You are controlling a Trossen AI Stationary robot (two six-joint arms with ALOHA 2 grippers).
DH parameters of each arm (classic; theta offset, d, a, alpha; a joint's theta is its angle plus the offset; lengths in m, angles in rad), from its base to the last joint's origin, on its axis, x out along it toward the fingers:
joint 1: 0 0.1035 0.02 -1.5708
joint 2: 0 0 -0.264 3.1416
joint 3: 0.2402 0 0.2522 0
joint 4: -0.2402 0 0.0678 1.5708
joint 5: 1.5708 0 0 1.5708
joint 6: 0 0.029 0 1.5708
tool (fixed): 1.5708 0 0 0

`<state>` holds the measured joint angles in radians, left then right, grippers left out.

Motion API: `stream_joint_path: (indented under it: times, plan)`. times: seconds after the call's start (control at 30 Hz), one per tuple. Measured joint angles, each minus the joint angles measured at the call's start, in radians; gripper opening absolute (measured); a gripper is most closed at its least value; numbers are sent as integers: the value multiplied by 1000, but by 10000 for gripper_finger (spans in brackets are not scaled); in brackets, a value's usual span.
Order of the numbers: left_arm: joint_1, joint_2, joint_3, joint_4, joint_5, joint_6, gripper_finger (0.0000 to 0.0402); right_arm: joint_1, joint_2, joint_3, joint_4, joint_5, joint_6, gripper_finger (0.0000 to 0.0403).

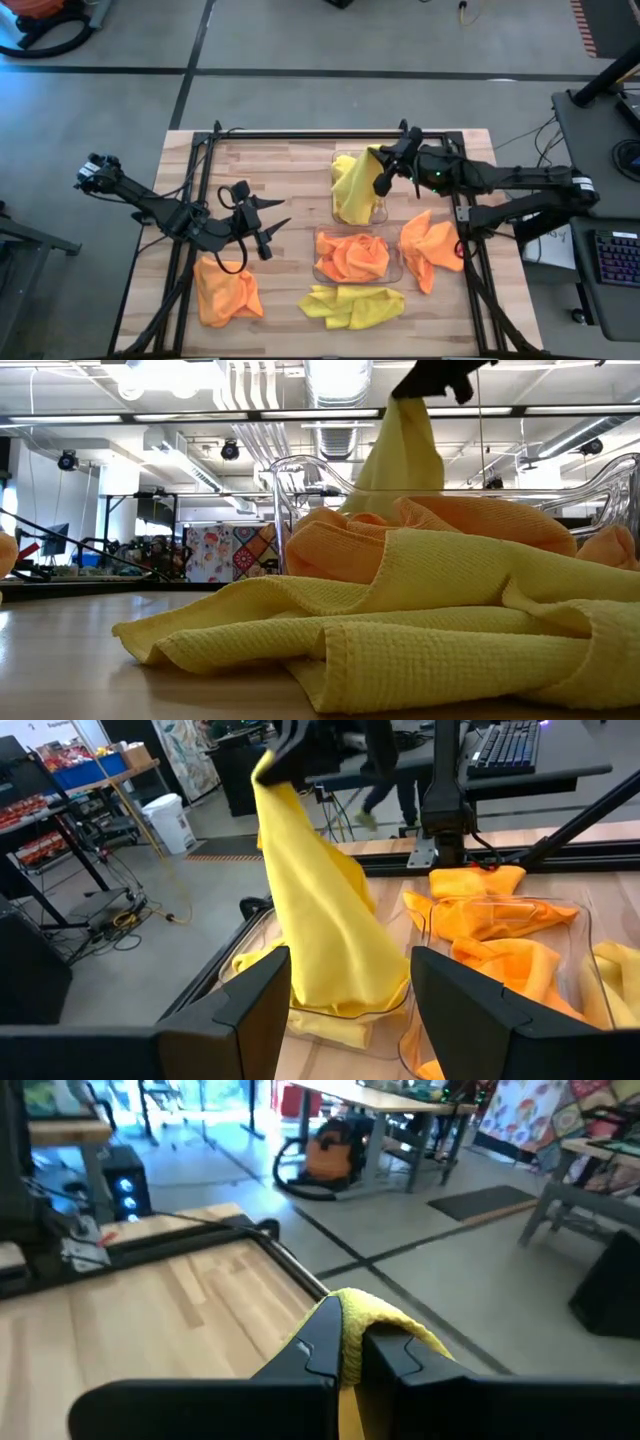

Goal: Sort microfiber towel by color & place in baskets
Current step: Put the yellow towel into the top transparent bin

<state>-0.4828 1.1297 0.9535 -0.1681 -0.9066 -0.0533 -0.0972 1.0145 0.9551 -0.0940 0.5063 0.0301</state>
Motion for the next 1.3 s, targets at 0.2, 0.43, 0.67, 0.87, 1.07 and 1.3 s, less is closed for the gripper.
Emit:
stream_joint_path:
  times: [0.2, 0.43, 0.67, 0.87, 1.07, 1.3]
  plan:
    - [0, 0, 0, 3, 0, 12, 191, -15, 36, -119, 221, -109, 55, 9]
    - [0, 0, 0, 2, 0, 15, 191, -15, 104, -188, 323, -122, 104, 9]
    - [0, 1, 0, 0, 0, 8, 191, -15, 196, -194, 339, -147, 135, 9]
    - [0, 15, 0, -8, 1, 4, 191, -20, 198, -205, 330, -287, 174, 9]
    - [0, 31, 0, -7, 1, 0, 191, -20, 199, -277, 331, -382, 211, 9]
    - [0, 42, 0, -3, 1, 0, 191, -19, 257, -393, 602, -380, 234, 9]
